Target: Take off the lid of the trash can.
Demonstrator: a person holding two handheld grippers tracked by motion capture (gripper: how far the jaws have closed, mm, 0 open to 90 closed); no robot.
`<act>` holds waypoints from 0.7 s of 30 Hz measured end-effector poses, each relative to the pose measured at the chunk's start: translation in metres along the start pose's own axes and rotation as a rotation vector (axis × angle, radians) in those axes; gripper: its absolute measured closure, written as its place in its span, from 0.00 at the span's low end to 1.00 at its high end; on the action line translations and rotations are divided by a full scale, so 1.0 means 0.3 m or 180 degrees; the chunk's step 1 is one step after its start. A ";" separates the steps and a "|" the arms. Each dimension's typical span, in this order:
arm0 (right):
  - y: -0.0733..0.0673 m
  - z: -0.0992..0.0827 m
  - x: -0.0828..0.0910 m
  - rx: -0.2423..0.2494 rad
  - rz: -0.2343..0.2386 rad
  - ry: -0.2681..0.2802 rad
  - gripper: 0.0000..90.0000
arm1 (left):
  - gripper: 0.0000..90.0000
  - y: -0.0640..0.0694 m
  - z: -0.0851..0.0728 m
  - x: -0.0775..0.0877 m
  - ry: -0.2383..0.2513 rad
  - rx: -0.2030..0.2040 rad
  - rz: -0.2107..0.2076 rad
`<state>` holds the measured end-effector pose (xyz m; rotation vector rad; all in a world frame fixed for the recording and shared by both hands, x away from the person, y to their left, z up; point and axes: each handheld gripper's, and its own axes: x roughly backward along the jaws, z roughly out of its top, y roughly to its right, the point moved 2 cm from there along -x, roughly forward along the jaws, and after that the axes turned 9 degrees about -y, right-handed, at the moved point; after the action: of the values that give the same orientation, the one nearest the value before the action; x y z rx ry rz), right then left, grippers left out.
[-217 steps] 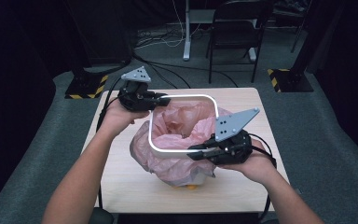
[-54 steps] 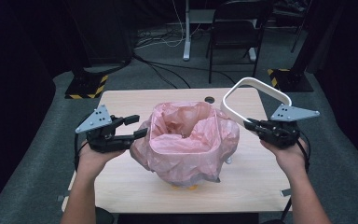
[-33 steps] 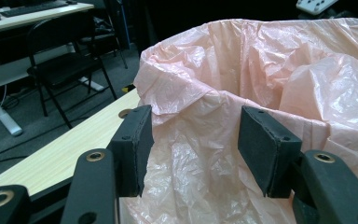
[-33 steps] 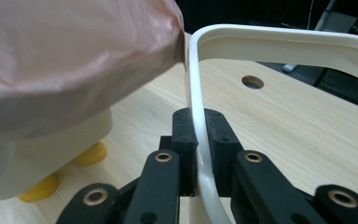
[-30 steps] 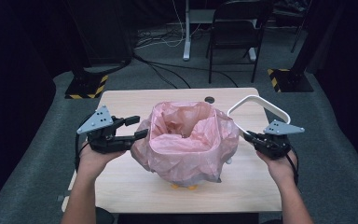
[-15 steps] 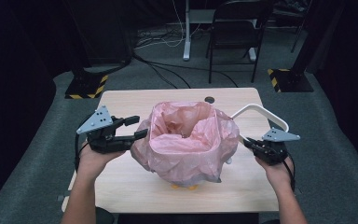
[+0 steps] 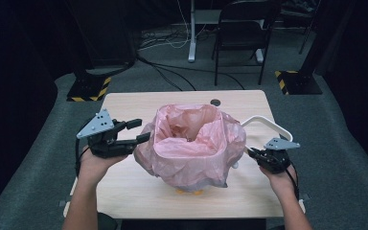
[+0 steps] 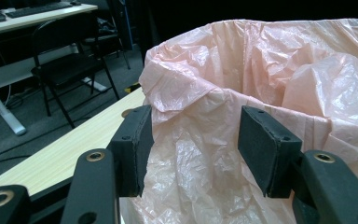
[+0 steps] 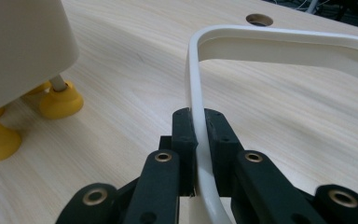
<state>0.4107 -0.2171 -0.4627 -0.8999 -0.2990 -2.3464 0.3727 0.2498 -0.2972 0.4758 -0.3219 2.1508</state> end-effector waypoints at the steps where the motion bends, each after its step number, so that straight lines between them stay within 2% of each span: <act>1: 0.000 -0.004 -0.005 -0.0003 0.0002 -0.0009 0.92 | 0.50 0.000 0.000 0.000 -0.0002 -0.0001 0.0001; 9: 0.007 -0.041 -0.042 -0.0068 0.0044 -0.0124 0.92 | 0.50 -0.001 -0.002 0.001 0.0009 0.0010 -0.0006; 15: 0.014 -0.063 -0.061 -0.0050 0.0059 -0.0237 0.92 | 0.50 -0.002 -0.002 -0.001 -0.0001 0.0003 -0.0011; 21: 0.030 -0.089 -0.078 -0.0046 0.0174 -0.0311 0.92 | 0.50 -0.002 -0.003 -0.008 -0.0012 0.0006 -0.0018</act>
<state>0.4156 -0.2243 -0.4983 -1.0189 -0.2936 -2.2614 0.3744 0.2489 -0.2989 0.4812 -0.3203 2.1452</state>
